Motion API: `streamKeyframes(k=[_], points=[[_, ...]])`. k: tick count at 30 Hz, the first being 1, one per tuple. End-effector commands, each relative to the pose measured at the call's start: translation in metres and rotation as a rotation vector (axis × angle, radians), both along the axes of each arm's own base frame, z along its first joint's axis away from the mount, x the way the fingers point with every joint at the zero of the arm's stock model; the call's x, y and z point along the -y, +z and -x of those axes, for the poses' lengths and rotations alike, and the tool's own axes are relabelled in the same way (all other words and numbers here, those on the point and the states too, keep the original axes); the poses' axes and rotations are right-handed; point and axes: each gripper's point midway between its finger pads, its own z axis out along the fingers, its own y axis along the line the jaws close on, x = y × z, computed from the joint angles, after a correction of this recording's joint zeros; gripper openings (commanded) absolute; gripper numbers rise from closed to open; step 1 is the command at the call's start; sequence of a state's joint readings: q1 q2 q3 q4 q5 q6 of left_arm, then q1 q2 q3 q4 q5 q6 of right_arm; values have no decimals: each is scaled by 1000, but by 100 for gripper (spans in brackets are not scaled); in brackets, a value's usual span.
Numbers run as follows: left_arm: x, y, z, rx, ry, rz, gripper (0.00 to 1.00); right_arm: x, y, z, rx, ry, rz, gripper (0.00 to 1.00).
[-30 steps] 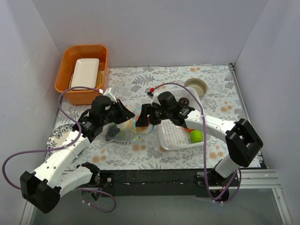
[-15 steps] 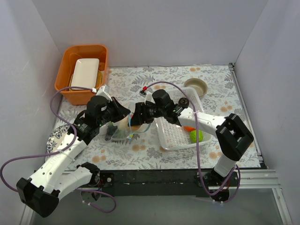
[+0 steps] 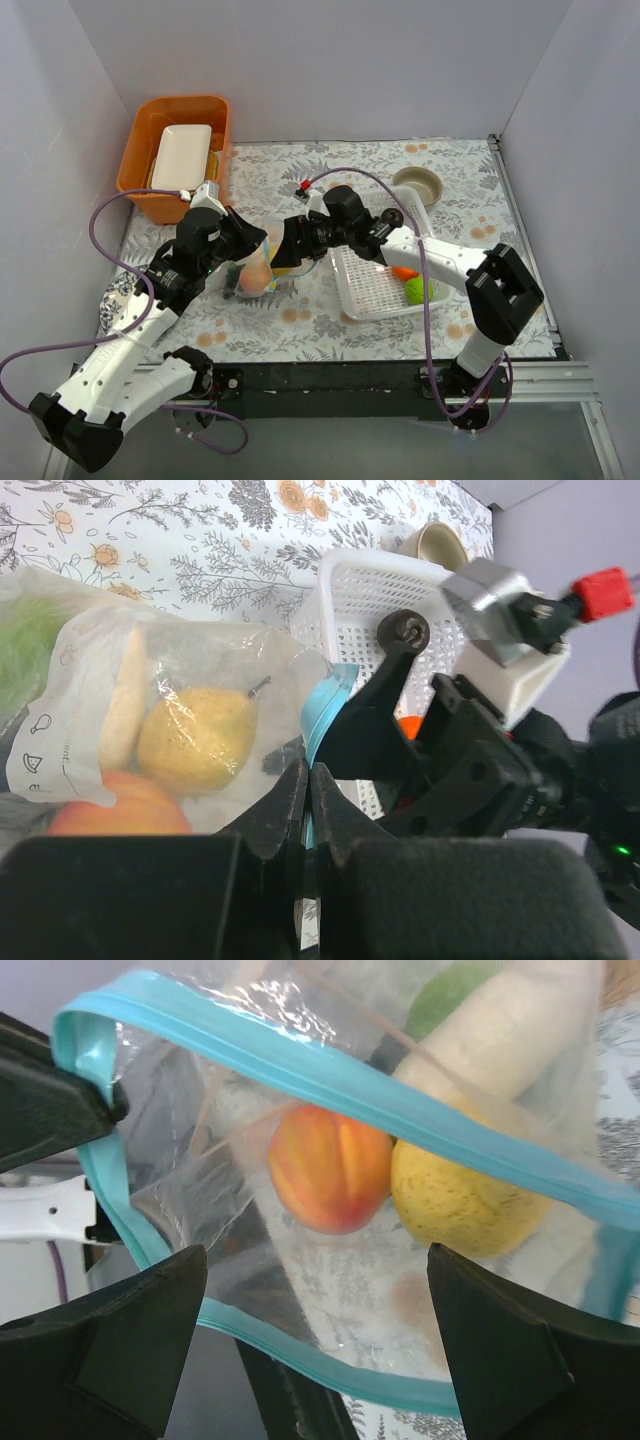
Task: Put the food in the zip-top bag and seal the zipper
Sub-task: Place the fake fruit in the zipper food storage bag, then adjust the zipper food storage bag at the center of the board.
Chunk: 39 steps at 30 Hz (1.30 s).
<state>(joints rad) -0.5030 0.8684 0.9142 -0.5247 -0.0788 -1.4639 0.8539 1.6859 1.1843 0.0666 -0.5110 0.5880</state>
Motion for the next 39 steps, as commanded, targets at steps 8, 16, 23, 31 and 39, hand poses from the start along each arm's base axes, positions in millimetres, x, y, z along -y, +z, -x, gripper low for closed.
streamKeyframes(k=[8,16,23,31,39], points=[[-4,10,-1,28,26,16,0,73,32,-32,194,-366,185,98],[-3,11,-1,29,22,27,0,78,-20,-28,106,-357,291,76],[-7,9,2,28,30,16,0,58,-31,-19,35,-276,253,67],[-9,9,4,32,33,14,0,48,-17,-21,57,-242,205,15],[-38,42,-3,96,158,-69,0,10,105,-26,247,-105,-40,8]])
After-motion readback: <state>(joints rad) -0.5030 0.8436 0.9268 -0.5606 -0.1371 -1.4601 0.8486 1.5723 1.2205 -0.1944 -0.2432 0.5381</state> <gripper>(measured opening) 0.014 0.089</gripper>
